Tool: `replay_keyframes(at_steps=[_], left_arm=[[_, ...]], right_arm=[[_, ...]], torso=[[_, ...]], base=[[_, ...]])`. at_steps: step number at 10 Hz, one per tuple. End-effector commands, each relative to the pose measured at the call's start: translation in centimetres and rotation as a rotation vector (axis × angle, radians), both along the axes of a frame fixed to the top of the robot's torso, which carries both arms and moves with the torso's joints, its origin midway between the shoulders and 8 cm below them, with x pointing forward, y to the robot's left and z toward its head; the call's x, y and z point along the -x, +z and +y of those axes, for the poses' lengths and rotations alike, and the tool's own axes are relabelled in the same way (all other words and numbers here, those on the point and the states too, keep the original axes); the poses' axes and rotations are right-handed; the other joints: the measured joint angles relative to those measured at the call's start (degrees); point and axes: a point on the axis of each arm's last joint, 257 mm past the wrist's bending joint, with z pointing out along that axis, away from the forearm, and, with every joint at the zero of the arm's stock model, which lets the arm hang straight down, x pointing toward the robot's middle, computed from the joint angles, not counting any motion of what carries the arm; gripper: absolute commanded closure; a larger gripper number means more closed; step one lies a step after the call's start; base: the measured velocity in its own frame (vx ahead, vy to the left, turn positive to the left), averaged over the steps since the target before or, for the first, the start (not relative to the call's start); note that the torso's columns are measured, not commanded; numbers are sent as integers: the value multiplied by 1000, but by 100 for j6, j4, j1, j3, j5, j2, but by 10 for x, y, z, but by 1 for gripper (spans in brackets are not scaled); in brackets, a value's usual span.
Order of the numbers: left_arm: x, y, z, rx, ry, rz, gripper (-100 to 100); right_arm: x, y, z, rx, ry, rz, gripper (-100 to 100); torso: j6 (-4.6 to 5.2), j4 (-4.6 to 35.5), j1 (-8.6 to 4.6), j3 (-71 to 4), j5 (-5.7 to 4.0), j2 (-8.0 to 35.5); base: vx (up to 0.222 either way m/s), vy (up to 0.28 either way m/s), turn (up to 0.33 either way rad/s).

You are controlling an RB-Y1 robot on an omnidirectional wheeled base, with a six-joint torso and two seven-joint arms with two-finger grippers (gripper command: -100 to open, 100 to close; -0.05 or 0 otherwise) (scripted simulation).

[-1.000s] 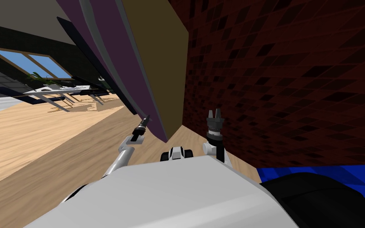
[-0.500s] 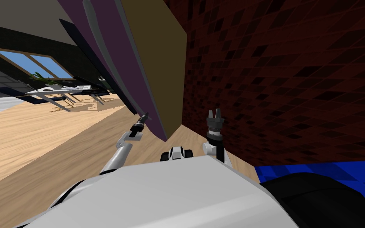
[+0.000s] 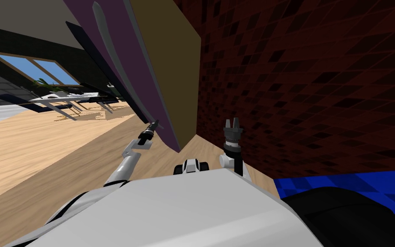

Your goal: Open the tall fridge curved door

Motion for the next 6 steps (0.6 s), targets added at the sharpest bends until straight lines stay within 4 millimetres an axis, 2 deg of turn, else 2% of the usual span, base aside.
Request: replay_keyframes(at_steps=[1,2,3,4,5,6], left_arm=[[-10,5,-15,-1,-3,2,-100],[-14,8,-23,-1,-6,2,-100],[-10,7,-18,-1,-5,0,-100],[-5,2,-7,-1,0,2,100],[0,0,1,0,2,2,100],[-3,6,0,-11,5,-4,100]], right_arm=[[0,0,0,0,0,0,0],[0,0,0,0,0,0,0],[0,0,0,0,0,0,0],[0,0,0,0,0,0,0],[0,0,0,0,0,0,0],[0,0,0,0,0,0,0]], torso=[[0,-1,4,-2,1,-5],[0,-4,18,-10,5,-18],[3,-5,20,-14,6,-23],[3,-2,-4,-4,1,-4],[-1,-2,-19,8,2,13],[6,-11,-23,16,13,26]], base=[[35,48,42],[67,83,45],[31,39,5],[-17,-26,-54],[-44,-64,-29],[-13,-25,16]])
